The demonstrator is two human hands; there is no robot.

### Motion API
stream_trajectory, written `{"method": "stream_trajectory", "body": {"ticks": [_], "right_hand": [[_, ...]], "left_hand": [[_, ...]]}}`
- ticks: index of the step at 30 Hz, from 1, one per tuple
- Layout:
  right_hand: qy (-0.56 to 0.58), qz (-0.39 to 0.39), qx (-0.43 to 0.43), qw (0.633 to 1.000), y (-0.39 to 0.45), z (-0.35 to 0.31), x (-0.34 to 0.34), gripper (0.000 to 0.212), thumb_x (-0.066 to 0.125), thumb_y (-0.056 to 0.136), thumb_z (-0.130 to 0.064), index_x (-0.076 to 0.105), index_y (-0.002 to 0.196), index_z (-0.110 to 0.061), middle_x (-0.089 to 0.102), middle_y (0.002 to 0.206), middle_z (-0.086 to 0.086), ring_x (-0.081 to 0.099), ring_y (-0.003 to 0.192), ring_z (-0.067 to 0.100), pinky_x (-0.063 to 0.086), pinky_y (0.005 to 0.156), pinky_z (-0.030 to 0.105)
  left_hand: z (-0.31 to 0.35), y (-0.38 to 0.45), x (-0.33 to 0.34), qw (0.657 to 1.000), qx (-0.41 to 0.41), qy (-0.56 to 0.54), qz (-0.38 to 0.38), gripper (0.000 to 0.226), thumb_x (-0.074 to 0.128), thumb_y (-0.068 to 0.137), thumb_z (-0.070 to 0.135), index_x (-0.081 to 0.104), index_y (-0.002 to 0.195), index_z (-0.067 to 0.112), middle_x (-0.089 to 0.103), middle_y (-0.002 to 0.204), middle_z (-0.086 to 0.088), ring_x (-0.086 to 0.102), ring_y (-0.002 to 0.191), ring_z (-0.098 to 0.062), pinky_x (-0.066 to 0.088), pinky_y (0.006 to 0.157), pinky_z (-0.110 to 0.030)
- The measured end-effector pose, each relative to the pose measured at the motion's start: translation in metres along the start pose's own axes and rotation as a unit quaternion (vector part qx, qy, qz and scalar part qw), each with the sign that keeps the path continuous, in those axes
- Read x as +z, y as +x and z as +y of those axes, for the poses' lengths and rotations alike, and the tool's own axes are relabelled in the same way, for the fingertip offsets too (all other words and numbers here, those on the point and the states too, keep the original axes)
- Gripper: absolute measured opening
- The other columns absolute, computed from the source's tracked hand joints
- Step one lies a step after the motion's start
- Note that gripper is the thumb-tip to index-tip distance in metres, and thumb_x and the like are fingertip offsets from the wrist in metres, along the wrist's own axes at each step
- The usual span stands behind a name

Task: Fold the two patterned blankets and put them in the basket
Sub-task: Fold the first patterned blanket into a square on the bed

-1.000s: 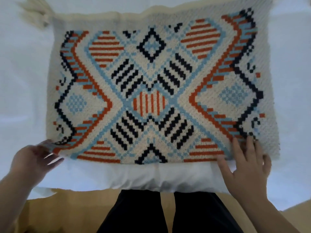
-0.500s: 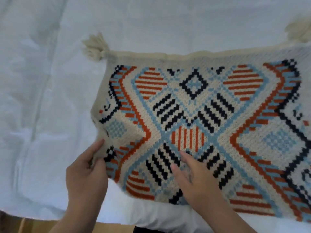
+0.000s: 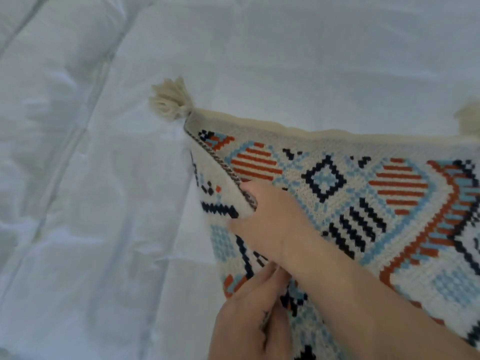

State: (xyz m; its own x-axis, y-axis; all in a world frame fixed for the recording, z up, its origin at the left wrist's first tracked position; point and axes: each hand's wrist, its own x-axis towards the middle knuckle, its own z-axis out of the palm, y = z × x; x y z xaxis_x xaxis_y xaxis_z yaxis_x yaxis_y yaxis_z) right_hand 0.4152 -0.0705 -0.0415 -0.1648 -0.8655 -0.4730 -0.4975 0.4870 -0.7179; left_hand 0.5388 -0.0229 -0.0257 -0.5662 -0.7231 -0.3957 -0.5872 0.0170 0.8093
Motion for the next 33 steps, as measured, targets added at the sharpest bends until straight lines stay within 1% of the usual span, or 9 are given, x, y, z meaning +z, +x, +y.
{"method": "stream_trajectory", "body": {"ticks": [3, 4, 6, 10, 16, 20, 24, 30, 33], "right_hand": [[-0.026, 0.036, 0.010, 0.999, -0.013, 0.020, -0.013, 0.048, 0.051, 0.101, -0.025, 0.040, 0.148, -0.033, 0.051, 0.140, -0.013, 0.047, 0.122, 0.005, 0.024, 0.083, 0.003], [-0.019, 0.052, 0.009, 0.998, -0.019, 0.028, -0.019, 0.050, 0.051, 0.102, -0.025, 0.038, 0.148, -0.037, 0.051, 0.139, -0.017, 0.047, 0.122, 0.002, 0.026, 0.086, 0.003], [0.013, 0.074, 0.011, 0.997, -0.034, 0.044, -0.032, 0.049, 0.052, 0.101, -0.026, 0.040, 0.146, -0.043, 0.051, 0.124, -0.031, 0.048, 0.106, -0.008, 0.032, 0.082, 0.001], [0.076, 0.089, 0.045, 0.992, -0.067, 0.082, -0.059, 0.055, 0.055, 0.100, -0.032, 0.033, 0.148, -0.048, 0.035, 0.127, -0.043, 0.034, 0.113, -0.020, 0.025, 0.093, 0.003], [0.105, 0.109, 0.073, 0.986, -0.111, 0.144, -0.094, 0.061, 0.059, 0.098, -0.033, 0.029, 0.146, -0.055, 0.022, 0.104, -0.060, 0.024, 0.087, -0.043, 0.023, 0.070, -0.013], [0.139, 0.148, 0.111, 0.973, -0.138, 0.193, -0.122, 0.058, 0.061, 0.097, -0.030, 0.036, 0.144, -0.053, 0.025, 0.096, -0.061, 0.028, 0.083, -0.044, 0.023, 0.065, -0.014], [0.176, 0.172, 0.150, 0.958, -0.162, 0.238, -0.150, 0.058, 0.059, 0.098, -0.036, 0.031, 0.145, -0.053, 0.033, 0.117, -0.043, 0.041, 0.120, -0.014, 0.027, 0.084, 0.002], [0.216, 0.177, 0.195, 0.940, -0.188, 0.295, -0.166, 0.059, 0.061, 0.094, -0.043, 0.032, 0.143, -0.055, 0.037, 0.122, -0.035, 0.044, 0.126, -0.002, 0.031, 0.094, 0.017], [0.227, 0.182, 0.230, 0.929, -0.201, 0.316, -0.165, 0.057, 0.060, 0.093, -0.047, 0.031, 0.142, -0.055, 0.038, 0.121, -0.031, 0.043, 0.129, 0.001, 0.031, 0.093, 0.018]], "left_hand": [[0.013, -0.003, -0.008, 0.995, -0.014, -0.062, -0.081, 0.034, 0.039, 0.098, 0.064, 0.058, 0.125, 0.057, 0.048, 0.140, 0.033, 0.047, 0.131, -0.001, 0.028, 0.095, -0.001], [0.017, 0.000, -0.006, 0.995, -0.011, -0.094, -0.027, 0.049, 0.047, 0.096, 0.062, 0.070, 0.124, 0.029, 0.067, 0.129, 0.009, 0.060, 0.123, -0.013, 0.040, 0.092, -0.007], [0.013, -0.001, -0.010, 0.985, 0.045, -0.137, 0.095, 0.028, 0.063, 0.088, 0.050, 0.075, 0.110, 0.040, 0.076, 0.109, 0.008, 0.071, 0.104, -0.014, 0.055, 0.083, -0.021], [-0.006, 0.101, -0.037, 0.965, 0.155, 0.162, 0.135, 0.054, 0.057, 0.091, 0.008, 0.053, 0.139, 0.033, 0.056, 0.140, 0.015, 0.052, 0.126, -0.004, 0.045, 0.100, -0.025], [0.034, 0.265, -0.020, 0.763, 0.228, 0.601, -0.076, 0.095, 0.058, 0.087, 0.003, 0.003, 0.159, 0.033, 0.007, 0.168, 0.002, 0.009, 0.153, -0.030, 0.030, 0.116, -0.052], [0.081, 0.304, 0.068, 0.659, 0.263, 0.684, -0.172, 0.087, 0.057, 0.094, 0.010, 0.005, 0.158, 0.038, 0.002, 0.167, 0.009, -0.003, 0.154, -0.021, 0.012, 0.122, -0.044], [0.102, 0.308, 0.134, 0.596, 0.280, 0.719, -0.223, 0.063, 0.057, 0.092, 0.020, 0.033, 0.147, 0.039, 0.027, 0.161, 0.008, 0.018, 0.150, -0.020, 0.017, 0.120, -0.039], [0.171, 0.305, 0.183, 0.679, 0.428, 0.588, -0.105, 0.023, 0.064, 0.075, 0.008, 0.059, 0.095, 0.017, 0.064, 0.090, -0.006, 0.062, 0.089, -0.032, 0.040, 0.084, -0.043], [0.205, 0.308, 0.228, 0.617, 0.508, 0.593, -0.095, 0.028, 0.068, 0.075, 0.006, 0.066, 0.101, 0.017, 0.063, 0.100, -0.009, 0.057, 0.096, -0.034, 0.039, 0.087, -0.046]]}}
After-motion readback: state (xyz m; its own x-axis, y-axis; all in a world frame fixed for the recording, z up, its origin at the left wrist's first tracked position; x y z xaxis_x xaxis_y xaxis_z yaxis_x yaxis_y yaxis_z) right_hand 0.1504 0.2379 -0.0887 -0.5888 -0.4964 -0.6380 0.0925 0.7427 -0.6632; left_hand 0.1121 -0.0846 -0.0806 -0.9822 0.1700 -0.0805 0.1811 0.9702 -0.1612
